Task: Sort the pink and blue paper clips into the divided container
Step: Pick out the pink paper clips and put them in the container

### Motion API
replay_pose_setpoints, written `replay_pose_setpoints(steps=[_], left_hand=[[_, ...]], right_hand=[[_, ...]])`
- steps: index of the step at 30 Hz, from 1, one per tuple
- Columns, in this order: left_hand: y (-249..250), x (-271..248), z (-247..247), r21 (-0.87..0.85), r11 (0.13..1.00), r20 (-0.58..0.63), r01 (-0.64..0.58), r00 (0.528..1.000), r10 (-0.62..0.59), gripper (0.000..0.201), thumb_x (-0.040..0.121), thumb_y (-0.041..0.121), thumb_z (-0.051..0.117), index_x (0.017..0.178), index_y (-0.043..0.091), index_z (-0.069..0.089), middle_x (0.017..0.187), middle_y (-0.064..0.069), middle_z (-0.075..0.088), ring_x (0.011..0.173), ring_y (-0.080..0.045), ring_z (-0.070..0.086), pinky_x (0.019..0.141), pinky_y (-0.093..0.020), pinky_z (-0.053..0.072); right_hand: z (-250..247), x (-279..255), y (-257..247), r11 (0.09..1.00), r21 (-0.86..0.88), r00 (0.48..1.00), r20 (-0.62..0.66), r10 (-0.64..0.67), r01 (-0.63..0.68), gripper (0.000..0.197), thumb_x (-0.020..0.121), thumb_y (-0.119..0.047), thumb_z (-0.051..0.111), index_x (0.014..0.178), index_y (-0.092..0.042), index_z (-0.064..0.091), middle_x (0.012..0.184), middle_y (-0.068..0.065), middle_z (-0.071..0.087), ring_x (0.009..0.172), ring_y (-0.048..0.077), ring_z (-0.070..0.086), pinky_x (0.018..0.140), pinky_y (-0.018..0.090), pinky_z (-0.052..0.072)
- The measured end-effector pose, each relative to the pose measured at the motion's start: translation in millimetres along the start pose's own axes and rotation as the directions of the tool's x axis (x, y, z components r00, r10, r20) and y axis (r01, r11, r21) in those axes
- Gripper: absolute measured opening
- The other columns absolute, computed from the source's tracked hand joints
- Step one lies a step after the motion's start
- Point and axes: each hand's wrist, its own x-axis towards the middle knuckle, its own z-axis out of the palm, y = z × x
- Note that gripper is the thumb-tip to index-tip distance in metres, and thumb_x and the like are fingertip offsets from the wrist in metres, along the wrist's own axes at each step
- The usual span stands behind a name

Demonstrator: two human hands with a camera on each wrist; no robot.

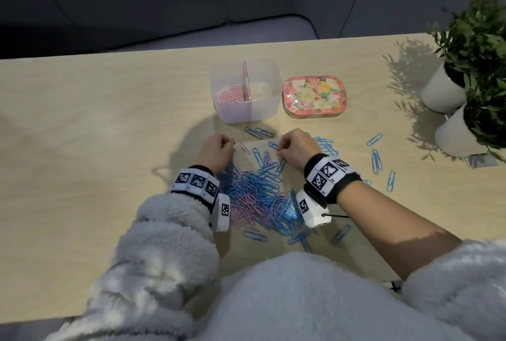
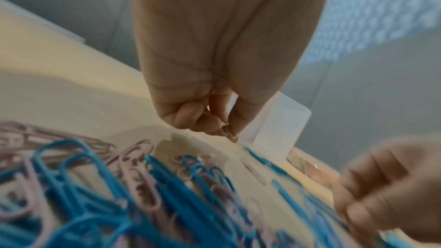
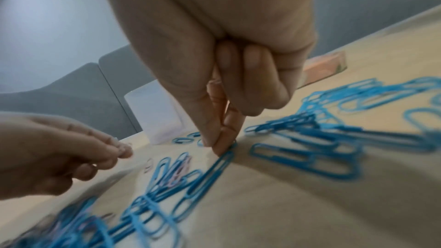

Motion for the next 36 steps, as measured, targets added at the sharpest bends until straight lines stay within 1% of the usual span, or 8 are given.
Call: replay_pose_setpoints(steps=[3, 6, 11, 18, 23, 28, 31, 36], left_hand=[[8, 11, -9, -0.348, 0.923, 0.005, 0.162, 0.985, -0.171, 0.026, 0.093, 0.01, 0.034, 0.075, 0.009, 0.052, 0.066, -0.003, 0.05, 0.057, -0.014, 0.044, 0.05, -0.022, 0.034], [14, 18, -14, -0.558, 0.77, 0.126, 0.31, 0.949, -0.291, 0.031, 0.089, 0.012, 0.028, 0.063, 0.018, 0.044, 0.057, 0.002, 0.043, 0.05, -0.011, 0.033, 0.04, -0.018, 0.024], [19, 17, -12, -0.617, 0.707, 0.298, 0.347, 0.934, -0.198, 0.032, 0.09, 0.024, 0.028, 0.061, 0.017, 0.039, 0.037, 0.008, 0.043, 0.035, -0.007, 0.037, 0.038, -0.014, 0.022], [4, 12, 1, -0.111, 0.99, 0.063, -0.085, 0.994, 0.093, 0.024, 0.097, 0.027, 0.041, 0.083, 0.013, 0.054, 0.074, -0.002, 0.053, 0.073, -0.019, 0.049, 0.064, -0.028, 0.037], [-2, 13, -1, 0.05, 0.979, 0.166, -0.196, 0.969, 0.185, 0.017, 0.081, 0.014, 0.067, 0.097, 0.014, 0.06, 0.059, 0.004, 0.038, 0.053, -0.011, 0.035, 0.054, -0.025, 0.033], [4, 14, -1, 0.298, 0.918, 0.131, -0.262, 0.964, 0.232, 0.009, 0.082, 0.014, 0.065, 0.09, 0.01, 0.063, 0.062, 0.006, 0.042, 0.063, -0.016, 0.043, 0.06, -0.026, 0.035], [2, 14, -1, 0.322, 0.917, 0.151, -0.236, 0.969, 0.196, 0.011, 0.084, 0.017, 0.064, 0.091, 0.008, 0.061, 0.075, 0.0, 0.056, 0.077, -0.022, 0.055, 0.069, -0.027, 0.038], [6, 4, -2, 0.373, 0.89, 0.14, -0.263, 0.964, 0.226, 0.019, 0.093, 0.021, 0.05, 0.098, 0.004, 0.058, 0.091, -0.011, 0.062, 0.082, -0.026, 0.056, 0.073, -0.032, 0.042]], right_hand=[[-2, -5, 5, 0.998, -0.059, 0.999, -0.012, -0.031, 0.03, 0.012, 0.075, -0.008, 0.065, 0.072, -0.02, 0.068, 0.089, 0.007, 0.072, 0.09, 0.026, 0.065, 0.078, 0.032, 0.051], [4, -11, 0, 0.981, -0.148, 0.991, -0.036, -0.129, 0.122, 0.013, 0.08, -0.018, 0.063, 0.091, -0.019, 0.069, 0.101, 0.004, 0.071, 0.096, 0.026, 0.063, 0.08, 0.032, 0.047], [11, -11, -15, 0.961, -0.263, 0.992, -0.075, -0.104, 0.081, 0.031, 0.078, -0.039, 0.067, 0.079, -0.009, 0.068, 0.083, 0.008, 0.069, 0.08, 0.03, 0.064, 0.064, 0.028, 0.041], [17, -8, -8, 0.994, 0.111, 1.0, -0.011, -0.017, 0.018, 0.013, 0.077, -0.012, 0.062, 0.076, 0.0, 0.065, 0.073, 0.011, 0.067, 0.069, 0.02, 0.058, 0.067, 0.038, 0.051], [-9, -8, 23, 0.907, 0.412, 0.995, -0.017, 0.103, -0.087, 0.019, 0.076, -0.013, 0.067, 0.068, 0.003, 0.064, 0.055, 0.013, 0.053, 0.035, 0.013, 0.043, 0.038, 0.02, 0.038], [-17, -12, 22, 0.999, -0.014, 0.977, -0.21, 0.026, -0.03, 0.014, 0.076, -0.016, 0.057, 0.063, -0.017, 0.061, 0.071, 0.004, 0.065, 0.072, 0.029, 0.06, 0.064, 0.029, 0.046], [-1, -15, 2, 0.984, -0.126, 0.987, -0.085, -0.138, 0.127, 0.008, 0.077, -0.022, 0.066, 0.084, -0.018, 0.069, 0.092, 0.003, 0.07, 0.089, 0.024, 0.062, 0.073, 0.028, 0.043], [15, -13, -11, 0.97, -0.21, 0.99, -0.041, -0.131, 0.12, 0.005, 0.08, -0.02, 0.066, 0.083, -0.016, 0.068, 0.095, 0.006, 0.071, 0.092, 0.028, 0.064, 0.076, 0.031, 0.045]])
